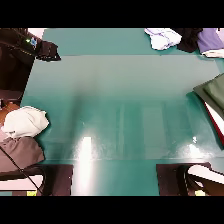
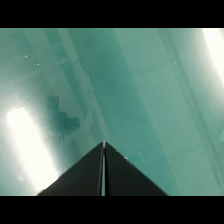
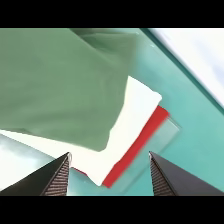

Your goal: Fold the shirts.

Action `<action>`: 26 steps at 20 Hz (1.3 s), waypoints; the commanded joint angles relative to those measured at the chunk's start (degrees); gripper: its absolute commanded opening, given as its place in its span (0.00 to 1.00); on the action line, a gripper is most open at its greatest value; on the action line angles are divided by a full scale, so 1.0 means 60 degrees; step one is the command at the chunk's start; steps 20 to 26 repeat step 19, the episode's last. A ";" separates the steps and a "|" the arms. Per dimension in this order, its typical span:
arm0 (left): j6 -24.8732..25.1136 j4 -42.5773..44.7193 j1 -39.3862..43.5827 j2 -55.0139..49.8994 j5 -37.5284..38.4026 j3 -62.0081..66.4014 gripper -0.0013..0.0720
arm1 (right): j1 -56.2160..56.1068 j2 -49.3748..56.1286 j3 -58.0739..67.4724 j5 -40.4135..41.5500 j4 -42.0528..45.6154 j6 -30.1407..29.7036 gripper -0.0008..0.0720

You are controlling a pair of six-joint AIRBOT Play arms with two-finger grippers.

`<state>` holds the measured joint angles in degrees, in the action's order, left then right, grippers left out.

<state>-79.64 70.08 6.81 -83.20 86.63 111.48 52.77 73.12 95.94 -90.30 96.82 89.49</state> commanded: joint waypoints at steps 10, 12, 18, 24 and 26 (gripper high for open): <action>0.0018 -0.0015 -0.0004 0.0000 -0.0342 0.0000 0.06 | -0.2987 -0.0018 0.0004 -0.0532 -0.3978 0.0248 0.04; 0.0022 -0.0015 -0.0004 0.0000 -0.0470 0.0000 0.06 | -0.4113 -0.0018 0.0004 -0.0528 -0.3952 0.0244 0.04; 0.0018 -0.0015 -0.0004 0.0000 -0.0852 0.0000 0.06 | -0.6685 -0.0018 0.0004 -0.0350 -0.3869 0.0233 0.04; 0.0022 -0.0015 -0.0004 0.0000 -0.0871 0.0000 0.06 | -0.6889 -0.0018 0.0004 -0.0350 -0.3872 0.0229 0.04; 0.0022 -0.0015 -0.0004 0.0000 -0.0871 0.0000 0.06 | -0.6889 -0.0018 0.0004 -0.0350 -0.3872 0.0229 0.04</action>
